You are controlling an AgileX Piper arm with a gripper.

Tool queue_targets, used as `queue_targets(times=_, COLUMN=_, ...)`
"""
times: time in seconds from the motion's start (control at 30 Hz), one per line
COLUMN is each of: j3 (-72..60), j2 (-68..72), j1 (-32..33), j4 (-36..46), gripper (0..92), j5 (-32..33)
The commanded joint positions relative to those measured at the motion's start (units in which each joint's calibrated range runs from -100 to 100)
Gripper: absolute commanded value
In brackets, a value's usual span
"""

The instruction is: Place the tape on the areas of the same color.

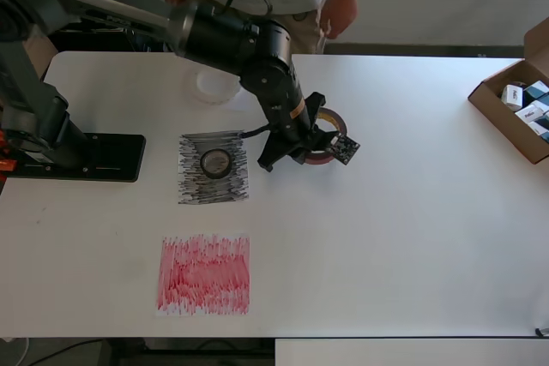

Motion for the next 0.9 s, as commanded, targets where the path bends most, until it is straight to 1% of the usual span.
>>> queue_targets(times=0.0, j3=1.69, j2=-6.74, j1=-7.44, j4=0.19, gripper=0.0, j5=-8.52)
queue_targets(times=0.2, j3=3.06, j2=-5.81, j1=-19.12, j4=-0.15, gripper=0.0, j5=-19.74)
queue_targets(times=0.33, j3=3.15, j2=-4.21, j1=-24.81, j4=-0.23, gripper=0.0, j5=-26.53)
queue_targets(times=0.4, j3=3.42, j2=-3.28, j1=-26.62, j4=-0.57, gripper=0.0, j5=-29.73)
queue_targets(times=0.5, j3=3.51, j2=-1.69, j1=-28.91, j4=-1.00, gripper=0.0, j5=-34.07)
queue_targets(times=0.63, j3=3.87, j2=0.09, j1=-30.02, j4=-5.41, gripper=0.0, j5=-37.42)
queue_targets(times=0.7, j3=4.69, j2=0.09, j1=-29.78, j4=-8.13, gripper=0.0, j5=-38.81)
queue_targets(times=0.87, j3=12.78, j2=-3.84, j1=-29.23, j4=-17.21, gripper=0.0, j5=-41.76)
